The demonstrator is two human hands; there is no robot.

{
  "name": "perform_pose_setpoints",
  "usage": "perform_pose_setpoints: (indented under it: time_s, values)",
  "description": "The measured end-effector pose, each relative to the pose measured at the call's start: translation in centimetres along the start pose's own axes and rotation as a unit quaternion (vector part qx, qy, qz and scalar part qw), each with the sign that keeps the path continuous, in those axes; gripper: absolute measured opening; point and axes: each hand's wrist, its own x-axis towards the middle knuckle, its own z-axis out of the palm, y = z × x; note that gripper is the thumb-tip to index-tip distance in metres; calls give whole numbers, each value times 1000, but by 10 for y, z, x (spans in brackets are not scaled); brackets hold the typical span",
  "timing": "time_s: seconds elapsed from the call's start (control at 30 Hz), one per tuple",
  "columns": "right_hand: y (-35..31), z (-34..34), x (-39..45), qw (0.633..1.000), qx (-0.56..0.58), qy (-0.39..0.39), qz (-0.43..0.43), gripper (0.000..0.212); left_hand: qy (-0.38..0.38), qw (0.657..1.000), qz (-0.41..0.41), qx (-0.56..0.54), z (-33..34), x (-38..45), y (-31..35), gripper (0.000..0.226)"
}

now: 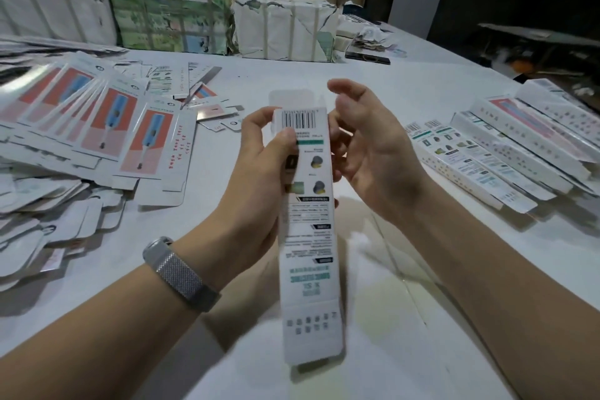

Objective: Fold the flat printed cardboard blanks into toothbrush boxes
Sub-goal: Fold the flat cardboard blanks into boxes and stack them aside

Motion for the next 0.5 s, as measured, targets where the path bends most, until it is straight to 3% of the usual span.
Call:
perform_pose_setpoints:
  time_s: [0.13, 0.5]
  values:
    - [4, 2, -1, 996, -88, -3, -33, 32, -3, 1000, 11, -7, -1, 3, -3, 22]
    - [10, 2, -2, 991, -108, 20, -74, 23, -8, 995, 63, 74, -5, 3, -6, 15]
